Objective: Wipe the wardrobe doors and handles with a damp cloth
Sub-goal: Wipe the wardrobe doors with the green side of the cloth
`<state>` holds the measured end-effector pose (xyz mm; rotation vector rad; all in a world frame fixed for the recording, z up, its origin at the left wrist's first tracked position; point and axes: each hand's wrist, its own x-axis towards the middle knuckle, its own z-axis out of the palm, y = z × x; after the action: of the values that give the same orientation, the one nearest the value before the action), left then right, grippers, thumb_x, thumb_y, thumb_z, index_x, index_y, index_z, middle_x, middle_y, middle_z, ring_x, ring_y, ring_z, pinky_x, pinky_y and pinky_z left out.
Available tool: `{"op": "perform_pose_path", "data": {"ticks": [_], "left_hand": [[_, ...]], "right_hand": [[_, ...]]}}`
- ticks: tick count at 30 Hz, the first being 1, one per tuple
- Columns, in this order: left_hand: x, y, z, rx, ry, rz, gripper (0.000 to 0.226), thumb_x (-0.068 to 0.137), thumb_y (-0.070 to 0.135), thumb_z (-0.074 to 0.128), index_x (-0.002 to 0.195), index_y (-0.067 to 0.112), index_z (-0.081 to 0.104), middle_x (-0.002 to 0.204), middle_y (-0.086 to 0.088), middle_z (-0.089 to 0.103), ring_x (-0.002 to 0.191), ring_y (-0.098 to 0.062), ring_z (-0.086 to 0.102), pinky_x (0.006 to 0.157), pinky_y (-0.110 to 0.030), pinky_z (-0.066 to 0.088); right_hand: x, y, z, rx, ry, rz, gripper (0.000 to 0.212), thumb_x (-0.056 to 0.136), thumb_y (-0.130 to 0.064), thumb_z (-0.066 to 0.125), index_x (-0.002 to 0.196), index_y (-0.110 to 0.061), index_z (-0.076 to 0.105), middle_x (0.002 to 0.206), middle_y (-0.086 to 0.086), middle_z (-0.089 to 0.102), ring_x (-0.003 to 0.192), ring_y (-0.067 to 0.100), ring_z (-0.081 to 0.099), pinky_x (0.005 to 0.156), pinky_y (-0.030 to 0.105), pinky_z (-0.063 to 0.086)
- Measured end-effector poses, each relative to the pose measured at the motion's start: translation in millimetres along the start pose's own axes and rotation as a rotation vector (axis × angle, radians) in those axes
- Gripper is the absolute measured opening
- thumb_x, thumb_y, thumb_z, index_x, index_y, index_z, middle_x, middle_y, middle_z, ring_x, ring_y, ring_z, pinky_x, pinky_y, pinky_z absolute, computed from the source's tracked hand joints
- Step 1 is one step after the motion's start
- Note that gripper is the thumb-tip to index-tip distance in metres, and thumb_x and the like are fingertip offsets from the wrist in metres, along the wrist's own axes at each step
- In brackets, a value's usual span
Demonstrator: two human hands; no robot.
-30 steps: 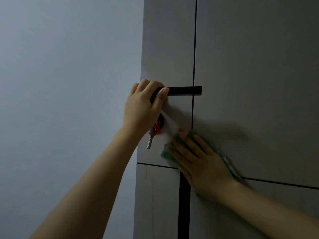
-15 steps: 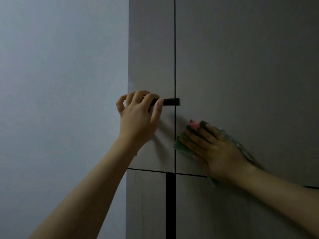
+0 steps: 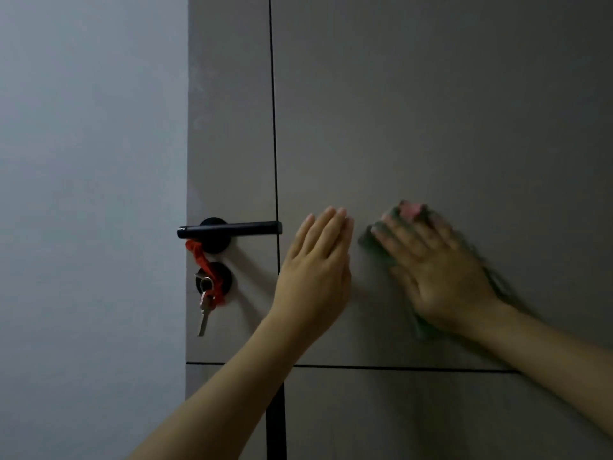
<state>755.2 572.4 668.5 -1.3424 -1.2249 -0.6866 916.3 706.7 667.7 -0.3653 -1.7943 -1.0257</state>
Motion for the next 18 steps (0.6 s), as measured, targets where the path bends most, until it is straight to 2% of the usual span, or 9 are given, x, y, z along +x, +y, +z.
{"op": "perform_pose_path", "data": {"ticks": [3,5,7,9,11,12,15,18], "left_hand": [[-2.4,3.5,15.4,-0.149,0.005,-0.103,0.054,0.097,0.028,0.026,0.148,0.010,0.030,0.156,-0.010,0.022,0.146,-0.021,0.013,0.121,-0.035,0.008],[-1.5,3.2,25.3,-0.210,0.033,-0.228,0.058,0.097,0.034,0.022,0.150,0.012,0.025,0.159,-0.009,0.017,0.147,-0.018,0.005,0.121,-0.035,0.009],[-0.7,4.0,33.6,-0.203,0.097,-0.261,0.057,0.097,0.034,0.026,0.149,0.008,0.030,0.158,-0.012,0.022,0.146,-0.019,0.008,0.119,-0.036,0.011],[0.8,7.6,39.4,-0.213,0.113,-0.288,0.059,0.097,0.036,0.027,0.149,0.008,0.028,0.159,-0.010,0.020,0.146,-0.018,0.007,0.119,-0.034,0.006],[1.2,11.1,42.0,-0.227,0.115,-0.306,0.062,0.097,0.040,0.026,0.150,0.010,0.026,0.159,-0.009,0.017,0.147,-0.017,0.005,0.120,-0.033,0.004],[1.2,12.0,43.2,-0.226,0.124,-0.309,0.063,0.096,0.041,0.027,0.150,0.009,0.026,0.159,-0.009,0.018,0.147,-0.018,0.006,0.120,-0.035,0.004],[2.5,13.9,46.8,-0.191,0.159,-0.300,0.064,0.095,0.041,0.032,0.147,0.005,0.030,0.157,-0.014,0.023,0.146,-0.024,0.011,0.120,-0.037,0.006],[2.7,16.4,49.3,-0.162,0.168,-0.310,0.065,0.095,0.042,0.032,0.148,0.004,0.029,0.157,-0.015,0.022,0.146,-0.025,0.010,0.120,-0.034,0.001]], "right_hand": [[11.9,18.3,-5.4,-0.025,0.121,0.327,0.054,0.097,-0.032,0.027,0.147,-0.012,0.030,0.152,0.010,0.034,0.141,0.029,0.026,0.118,0.045,0.012],[7.3,1.5,-0.4,-0.033,0.183,0.425,0.054,0.097,-0.031,0.027,0.146,-0.010,0.033,0.151,0.011,0.033,0.141,0.031,0.026,0.117,0.047,0.013],[-16.1,-25.1,8.7,-0.015,0.149,0.292,0.054,0.097,-0.032,0.029,0.146,-0.009,0.034,0.152,0.011,0.032,0.141,0.031,0.026,0.116,0.049,0.016],[-47.2,-37.2,10.6,-0.011,0.023,0.006,0.055,0.096,-0.034,0.033,0.147,-0.013,0.033,0.153,0.007,0.031,0.142,0.028,0.027,0.115,0.048,0.018],[-61.1,-17.6,4.8,-0.022,-0.047,-0.192,0.053,0.097,-0.035,0.031,0.147,-0.018,0.032,0.154,0.004,0.030,0.141,0.024,0.028,0.116,0.046,0.019],[-60.8,-5.4,1.9,-0.025,-0.046,-0.203,0.051,0.099,-0.035,0.028,0.147,-0.018,0.033,0.153,0.004,0.031,0.141,0.023,0.028,0.116,0.046,0.019],[-46.2,27.2,-5.9,-0.037,0.040,0.062,0.052,0.099,-0.035,0.024,0.147,-0.015,0.033,0.152,0.008,0.034,0.142,0.026,0.027,0.116,0.047,0.018],[-39.1,19.1,-3.9,-0.059,0.150,0.394,0.052,0.098,-0.031,0.029,0.147,-0.012,0.032,0.152,0.010,0.033,0.142,0.029,0.025,0.117,0.047,0.015]]}}
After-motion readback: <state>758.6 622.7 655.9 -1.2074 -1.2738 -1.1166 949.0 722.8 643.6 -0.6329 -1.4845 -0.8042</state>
